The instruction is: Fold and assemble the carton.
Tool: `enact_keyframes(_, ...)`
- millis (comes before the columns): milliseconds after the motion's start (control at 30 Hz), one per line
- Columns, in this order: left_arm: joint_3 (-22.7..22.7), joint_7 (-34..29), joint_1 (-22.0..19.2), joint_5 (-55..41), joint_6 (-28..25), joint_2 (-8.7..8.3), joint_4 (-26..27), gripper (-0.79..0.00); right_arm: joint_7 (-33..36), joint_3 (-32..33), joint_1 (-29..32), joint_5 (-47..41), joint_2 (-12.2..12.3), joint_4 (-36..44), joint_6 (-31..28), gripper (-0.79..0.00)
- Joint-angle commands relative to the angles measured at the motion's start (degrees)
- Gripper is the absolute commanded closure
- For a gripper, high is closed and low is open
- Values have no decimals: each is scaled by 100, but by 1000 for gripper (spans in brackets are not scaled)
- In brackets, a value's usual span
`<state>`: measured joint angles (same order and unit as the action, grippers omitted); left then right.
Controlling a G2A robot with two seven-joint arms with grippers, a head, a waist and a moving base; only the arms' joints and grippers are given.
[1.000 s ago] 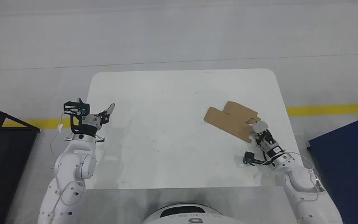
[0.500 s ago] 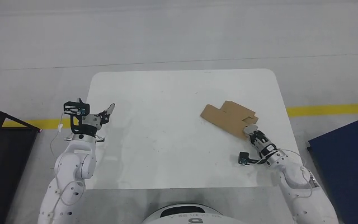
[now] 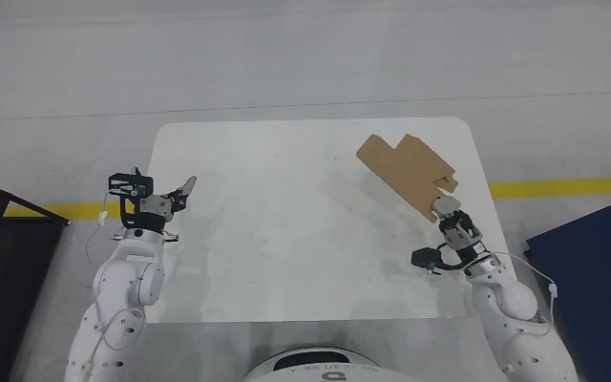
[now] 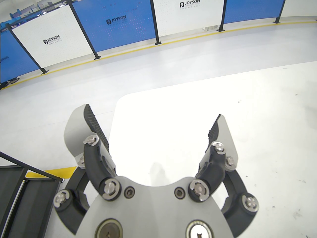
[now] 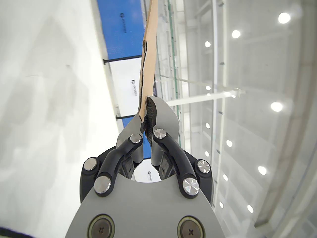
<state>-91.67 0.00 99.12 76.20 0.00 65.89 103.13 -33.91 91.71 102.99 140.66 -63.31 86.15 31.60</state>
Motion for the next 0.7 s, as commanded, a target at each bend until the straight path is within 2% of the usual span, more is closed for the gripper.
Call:
enact_keyframes(0,0,0,0,0,0,0,0,-785,72,-67,-14,-17,-24,56,292,0)
enact_keyframes(67,0,0,0,0,0,0,0,-785,44,-135,-4,-90,-44,157,439,0)
enact_keyframes(167,0,0,0,0,0,0,0,-785,-223,-170,53,-396,-38,312,118,0)
enact_keyframes(600,0,0,0,0,0,0,0,-785,-223,-170,53,-396,-38,312,118,0)
enact_keyframes(667,0,0,0,0,0,0,0,-785,-90,-128,-26,-27,-29,378,148,0)
